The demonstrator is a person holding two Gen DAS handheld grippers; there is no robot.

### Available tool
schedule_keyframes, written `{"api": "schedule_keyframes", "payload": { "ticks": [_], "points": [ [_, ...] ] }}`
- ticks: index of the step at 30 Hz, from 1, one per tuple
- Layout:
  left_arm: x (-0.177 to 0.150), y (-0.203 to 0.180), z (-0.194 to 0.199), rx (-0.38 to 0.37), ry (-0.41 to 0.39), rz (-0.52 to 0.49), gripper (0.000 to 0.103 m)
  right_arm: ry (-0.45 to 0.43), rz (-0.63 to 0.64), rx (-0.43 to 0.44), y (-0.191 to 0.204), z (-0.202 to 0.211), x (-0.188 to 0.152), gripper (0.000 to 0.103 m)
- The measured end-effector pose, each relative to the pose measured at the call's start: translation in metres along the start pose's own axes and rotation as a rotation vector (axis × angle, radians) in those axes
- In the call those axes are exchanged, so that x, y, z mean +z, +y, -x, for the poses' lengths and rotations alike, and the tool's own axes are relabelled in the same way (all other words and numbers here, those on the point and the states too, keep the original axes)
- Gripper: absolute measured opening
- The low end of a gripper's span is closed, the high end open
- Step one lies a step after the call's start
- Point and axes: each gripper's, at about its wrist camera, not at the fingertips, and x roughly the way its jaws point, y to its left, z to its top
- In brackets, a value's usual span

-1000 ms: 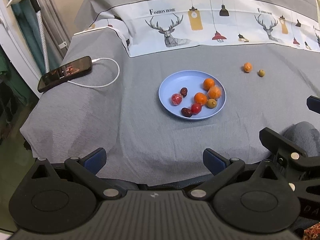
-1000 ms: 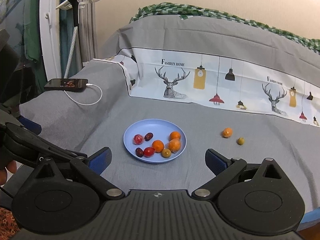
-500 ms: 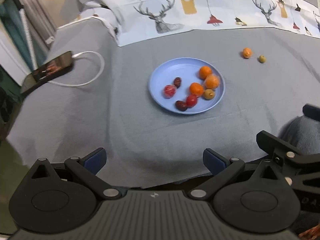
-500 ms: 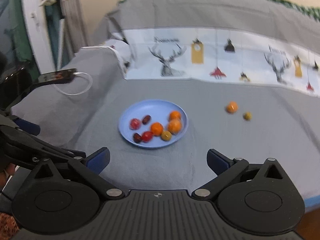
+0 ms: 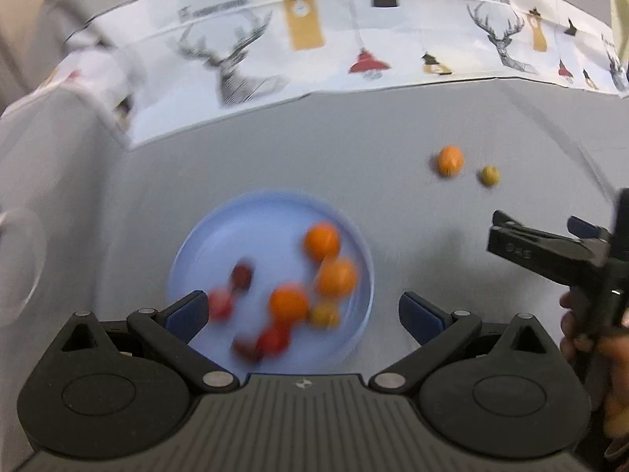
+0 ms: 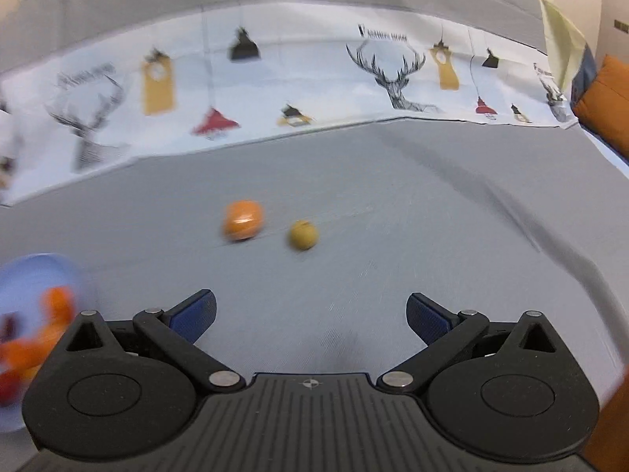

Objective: Organize fruits
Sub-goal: 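Grasp a wrapped orange with the left tool while the right tool grasps a yellow plum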

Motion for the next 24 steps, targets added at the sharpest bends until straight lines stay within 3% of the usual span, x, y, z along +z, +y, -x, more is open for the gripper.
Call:
{"api": "schedule_keyframes", "payload": {
  "ticks": [4,7,17,21,22,23,24],
  "points": [
    [0.038,-0.035,-0.062,-0.024,-0.031,-0.072,0.103,0.037,0.077,0.014,-0.009,-0.073,0.002,0.102],
    [0.063,-0.062,-0.107,-0.074,-0.036,-0.122,0.103,-0.006,0.076,0.090,-0.018,-0.097,0.007,0.102],
    [0.107,-0.128,-0.181,-0.234,-0.063,-0.205,0.103,-0.014,0.059,0.044,-0.043,-0.114,0.022,0.102],
    [0.112,-0.137,-0.191,-0.239,-0.052,-0.218,0.102,-0.020,0.061,0.027,-0.041,-0.114,0.022,0.100],
    [0.113,-0.137,-0.191,-0.241,-0.062,-0.211,0.087,-0.020,0.060,0.034,-0.040,-0.113,0.022,0.096],
    [0.114,-0.137,-0.191,-0.257,-0.060,-0.213,0.055,-0.028,0.060,0.057,-0.039,-0.110,0.022,0.078],
    [0.115,-0.136,-0.189,-0.291,-0.050,-0.221,0.044,-0.045,0.073,0.097,-0.035,-0.106,0.022,0.039]
  ]
}}
